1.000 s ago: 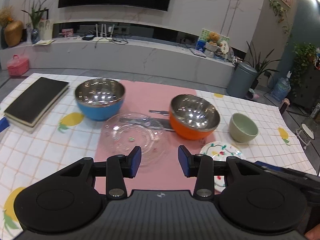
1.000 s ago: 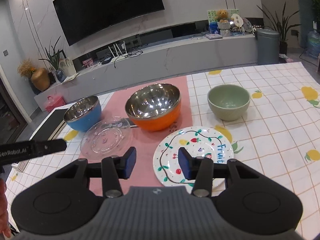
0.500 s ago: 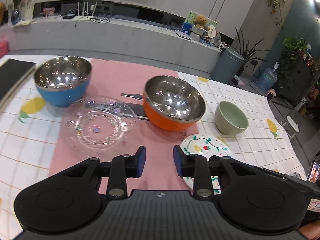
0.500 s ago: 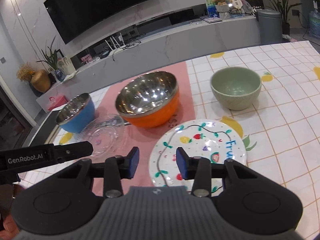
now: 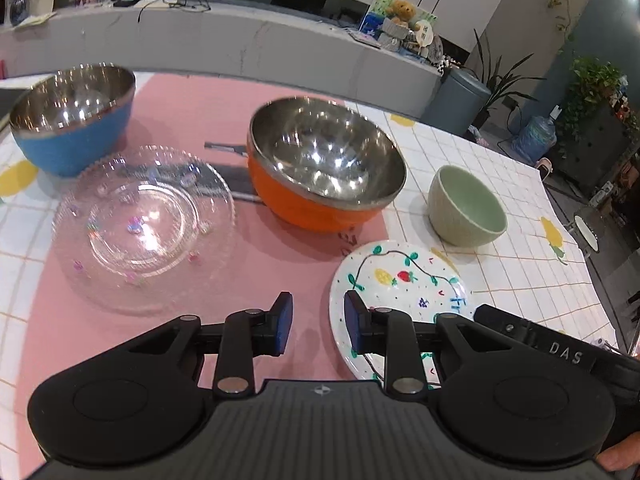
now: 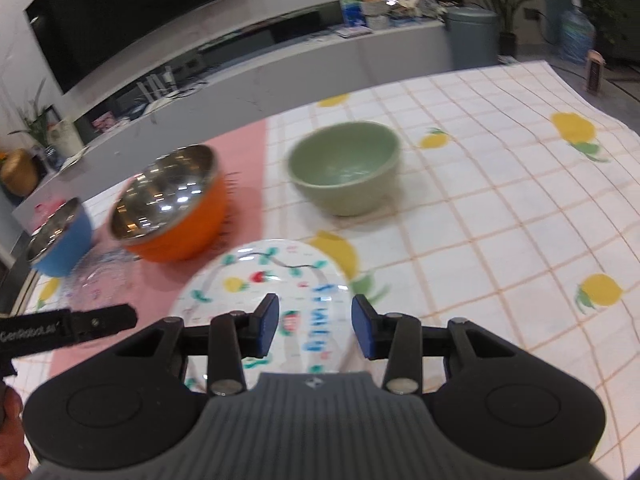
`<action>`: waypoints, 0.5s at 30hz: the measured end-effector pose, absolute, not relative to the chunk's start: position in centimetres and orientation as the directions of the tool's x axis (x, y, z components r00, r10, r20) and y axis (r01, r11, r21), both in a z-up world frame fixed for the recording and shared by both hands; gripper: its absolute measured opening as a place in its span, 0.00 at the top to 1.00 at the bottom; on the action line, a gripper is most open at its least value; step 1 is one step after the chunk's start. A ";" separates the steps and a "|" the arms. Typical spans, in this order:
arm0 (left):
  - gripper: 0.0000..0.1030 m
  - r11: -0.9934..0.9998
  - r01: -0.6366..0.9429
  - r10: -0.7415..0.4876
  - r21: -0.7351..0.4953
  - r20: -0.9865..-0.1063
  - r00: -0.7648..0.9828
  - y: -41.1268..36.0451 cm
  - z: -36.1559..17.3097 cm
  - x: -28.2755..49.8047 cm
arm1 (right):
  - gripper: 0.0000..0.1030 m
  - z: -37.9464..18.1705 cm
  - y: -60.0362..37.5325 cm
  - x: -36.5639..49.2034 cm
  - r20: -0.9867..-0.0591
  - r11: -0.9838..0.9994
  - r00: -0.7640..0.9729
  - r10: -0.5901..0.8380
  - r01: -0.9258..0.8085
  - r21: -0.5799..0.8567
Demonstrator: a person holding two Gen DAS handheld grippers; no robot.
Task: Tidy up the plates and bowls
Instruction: 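Move the right gripper to the white Fruity plate rim and close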
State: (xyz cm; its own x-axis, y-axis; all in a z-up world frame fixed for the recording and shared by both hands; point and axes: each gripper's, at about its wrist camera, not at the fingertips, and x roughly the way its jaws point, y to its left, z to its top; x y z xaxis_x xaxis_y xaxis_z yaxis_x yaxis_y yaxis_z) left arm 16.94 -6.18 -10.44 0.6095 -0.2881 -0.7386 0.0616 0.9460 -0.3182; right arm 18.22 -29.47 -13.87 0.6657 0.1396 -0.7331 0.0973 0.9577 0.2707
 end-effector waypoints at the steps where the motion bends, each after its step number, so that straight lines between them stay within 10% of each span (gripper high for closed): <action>1: 0.69 0.947 0.059 -0.285 -0.316 -0.741 0.608 -6.4 -10.6 16.9 | 0.60 -14.0 -29.8 18.2 -0.740 0.957 0.660 0.131 0.110 0.267; 15: 0.68 0.949 0.031 -0.271 -0.315 -0.757 0.595 -7.6 -12.1 17.4 | 0.72 -16.0 -31.5 18.6 -0.734 0.902 0.640 0.228 0.144 0.406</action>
State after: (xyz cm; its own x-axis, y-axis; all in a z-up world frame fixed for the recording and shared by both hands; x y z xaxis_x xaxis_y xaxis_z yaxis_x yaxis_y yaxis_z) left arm 17.44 -7.58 -12.05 0.5949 -0.2708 -0.7568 0.0312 0.9486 -0.3150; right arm 18.62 -31.54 -15.98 0.6399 0.2283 -0.7338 0.1439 0.9024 0.4062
